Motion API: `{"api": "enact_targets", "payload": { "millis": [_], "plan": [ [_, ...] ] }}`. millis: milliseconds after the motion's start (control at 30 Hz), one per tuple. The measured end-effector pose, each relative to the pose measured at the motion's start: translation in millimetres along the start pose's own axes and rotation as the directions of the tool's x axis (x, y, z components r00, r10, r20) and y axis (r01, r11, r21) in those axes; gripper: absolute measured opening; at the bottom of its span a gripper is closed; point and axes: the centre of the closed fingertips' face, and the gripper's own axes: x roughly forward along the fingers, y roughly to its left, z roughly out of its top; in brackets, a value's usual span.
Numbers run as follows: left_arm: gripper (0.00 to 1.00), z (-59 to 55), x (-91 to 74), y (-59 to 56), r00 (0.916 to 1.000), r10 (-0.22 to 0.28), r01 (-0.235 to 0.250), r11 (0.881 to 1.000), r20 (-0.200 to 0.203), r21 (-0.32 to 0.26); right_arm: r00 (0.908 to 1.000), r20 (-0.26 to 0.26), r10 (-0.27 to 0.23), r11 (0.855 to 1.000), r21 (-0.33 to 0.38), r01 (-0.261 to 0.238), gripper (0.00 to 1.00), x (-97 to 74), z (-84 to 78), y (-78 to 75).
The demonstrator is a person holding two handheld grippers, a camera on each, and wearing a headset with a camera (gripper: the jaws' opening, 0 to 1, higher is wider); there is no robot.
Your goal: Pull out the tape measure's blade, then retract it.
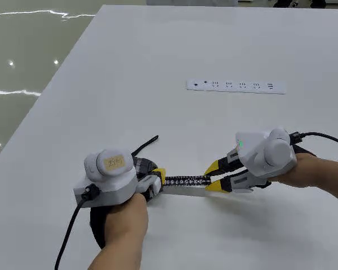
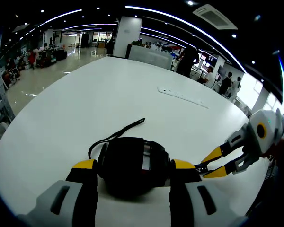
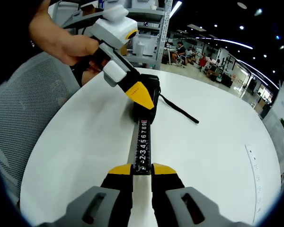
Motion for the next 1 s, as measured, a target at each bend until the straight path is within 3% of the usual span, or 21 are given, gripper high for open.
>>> {"api": "enact_targets", "payload": {
  "millis": [1000],
  "plan": [
    [0.57,-0.3,-2.0,-1.4,1.0,-0.005,0.005,1.0,-0.001,0.012,0.9999,0.01,0.004,1.0,0.008,-0.004,0.13,12.6,4.8,0.0]
  ]
}}
